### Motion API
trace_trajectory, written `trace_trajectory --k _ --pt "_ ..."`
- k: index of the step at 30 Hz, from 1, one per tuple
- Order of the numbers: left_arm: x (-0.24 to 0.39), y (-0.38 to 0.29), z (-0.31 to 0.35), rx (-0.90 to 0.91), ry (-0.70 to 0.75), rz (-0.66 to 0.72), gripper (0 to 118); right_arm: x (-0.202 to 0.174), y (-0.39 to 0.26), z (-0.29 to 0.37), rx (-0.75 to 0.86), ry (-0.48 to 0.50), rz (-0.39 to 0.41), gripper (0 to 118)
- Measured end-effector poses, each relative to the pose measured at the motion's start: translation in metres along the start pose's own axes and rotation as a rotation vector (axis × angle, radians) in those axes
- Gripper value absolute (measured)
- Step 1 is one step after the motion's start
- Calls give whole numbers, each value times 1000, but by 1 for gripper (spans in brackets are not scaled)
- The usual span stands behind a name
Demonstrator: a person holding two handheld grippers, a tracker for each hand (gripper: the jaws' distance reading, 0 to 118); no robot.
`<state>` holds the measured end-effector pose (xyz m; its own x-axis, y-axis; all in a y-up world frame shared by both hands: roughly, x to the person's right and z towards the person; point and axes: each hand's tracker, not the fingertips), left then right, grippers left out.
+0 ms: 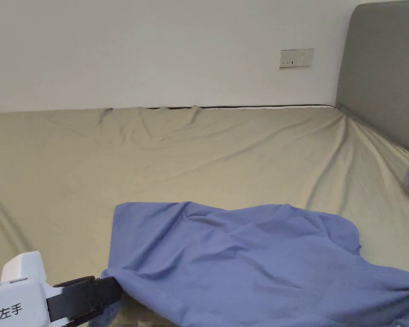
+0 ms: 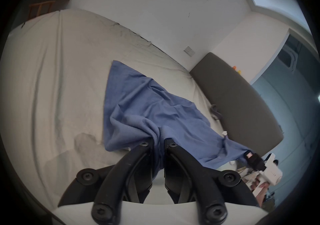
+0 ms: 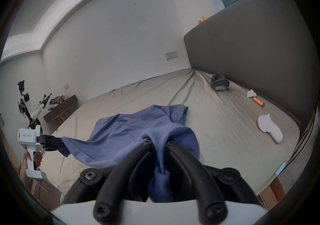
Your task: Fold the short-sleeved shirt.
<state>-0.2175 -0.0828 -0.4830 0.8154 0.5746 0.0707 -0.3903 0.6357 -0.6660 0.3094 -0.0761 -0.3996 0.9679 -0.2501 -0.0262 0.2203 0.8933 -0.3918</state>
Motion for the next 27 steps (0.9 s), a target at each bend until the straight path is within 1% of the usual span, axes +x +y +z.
trace_trajectory --k 1,2,3,4,5,6,8,9,11,12,13,14,15,16,18,19,20,21,23,25,27 --pt "1 8 -3 -18 56 -27 9 -1 8 -8 -12 -18 5 7" --pt "2 15 -9 -41 100 -82 9 0 16 -19 -68 -44 4 7" --pt "2 21 -14 -58 143 -106 9 1 23 -30 -81 -50 21 7" --pt "-1 29 -23 -92 173 -123 9 4 31 -45 -134 -54 25 7" --pt "-4 35 -31 -120 190 -134 9 1 38 -58 -151 -69 17 7" --pt "-7 38 -39 -133 206 -92 9 2 43 -74 -185 -54 3 7" --pt "-14 49 -60 -158 197 -88 9 8 52 -113 -277 -44 -55 7" --pt "-15 52 -71 -178 214 -82 9 8 54 -128 -283 -38 -46 7" --pt "-17 59 -96 -203 235 -102 9 0 54 -160 -314 -66 41 7" --pt "-19 62 -107 -206 237 -101 9 -2 53 -172 -315 -78 64 7" --pt "-23 65 -118 -214 245 -81 10 -6 52 -183 -327 -82 82 7" --pt "-27 68 -128 -220 258 -30 12 -8 51 -194 -331 -84 90 8" --pt "-31 71 -136 -218 260 -2 21 -9 50 -201 -318 -74 100 14" --pt "-35 74 -143 -200 261 26 43 -10 50 -208 -304 -74 115 38" --pt "-36 77 -151 -140 307 -22 80 -3 47 -223 -265 -89 127 93" --pt "-34 77 -153 -143 341 -43 98 -2 45 -226 -270 -82 128 115" --pt "-36 79 -153 -148 370 -54 101 -2 43 -227 -274 -76 130 118" --pt "-35 78 -150 -208 374 -56 101 -4 42 -223 -272 -80 132 116" --pt "-31 73 -135 -243 313 -83 101 -7 42 -206 -191 -59 149 116" --pt "-28 67 -116 -213 293 -59 101 -15 41 -185 -117 -63 144 116" --pt "-17 59 -93 -152 251 -85 101 -24 40 -162 -56 -28 143 116"
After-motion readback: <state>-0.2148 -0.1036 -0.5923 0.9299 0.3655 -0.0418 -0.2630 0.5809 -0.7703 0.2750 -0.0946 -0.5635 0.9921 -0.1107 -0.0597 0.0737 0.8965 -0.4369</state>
